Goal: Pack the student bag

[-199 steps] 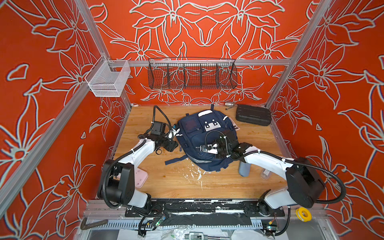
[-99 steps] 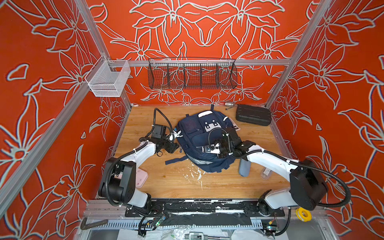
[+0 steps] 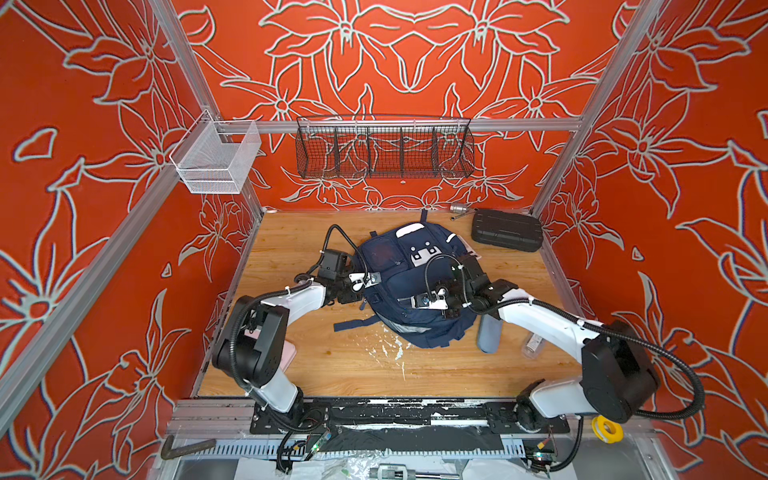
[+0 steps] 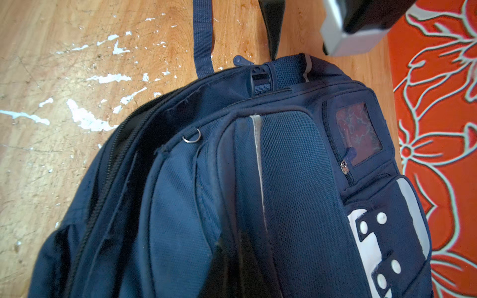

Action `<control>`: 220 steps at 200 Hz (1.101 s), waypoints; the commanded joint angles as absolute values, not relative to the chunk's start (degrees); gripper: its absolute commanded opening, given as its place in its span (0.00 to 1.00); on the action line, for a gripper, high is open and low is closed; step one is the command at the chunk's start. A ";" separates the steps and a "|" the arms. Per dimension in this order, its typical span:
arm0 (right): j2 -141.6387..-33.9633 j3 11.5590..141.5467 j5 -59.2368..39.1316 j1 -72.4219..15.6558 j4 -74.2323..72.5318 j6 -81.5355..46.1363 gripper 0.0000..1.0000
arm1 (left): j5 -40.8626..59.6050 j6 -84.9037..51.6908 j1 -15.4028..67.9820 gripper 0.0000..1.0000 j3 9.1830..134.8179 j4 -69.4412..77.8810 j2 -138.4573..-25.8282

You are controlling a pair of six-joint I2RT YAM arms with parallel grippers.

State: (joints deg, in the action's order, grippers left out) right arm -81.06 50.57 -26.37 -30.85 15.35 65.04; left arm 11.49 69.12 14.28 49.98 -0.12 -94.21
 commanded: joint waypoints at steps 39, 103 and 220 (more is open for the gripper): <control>-79.91 52.30 -31.04 -30.89 17.84 64.95 0.00 | 11.71 78.31 15.12 0.69 51.54 4.35 -100.52; -80.51 52.30 -31.80 -30.89 7.58 52.77 0.00 | 2.89 68.96 16.64 0.00 47.63 0.69 -92.97; -77.69 60.01 -14.15 -30.59 -3.76 24.28 0.55 | 9.76 41.08 18.13 0.00 56.34 -36.08 -76.68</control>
State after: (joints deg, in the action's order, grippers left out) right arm -82.96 57.04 -20.47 -30.48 0.05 32.77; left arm 3.51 51.22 16.40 50.11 -27.31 -74.87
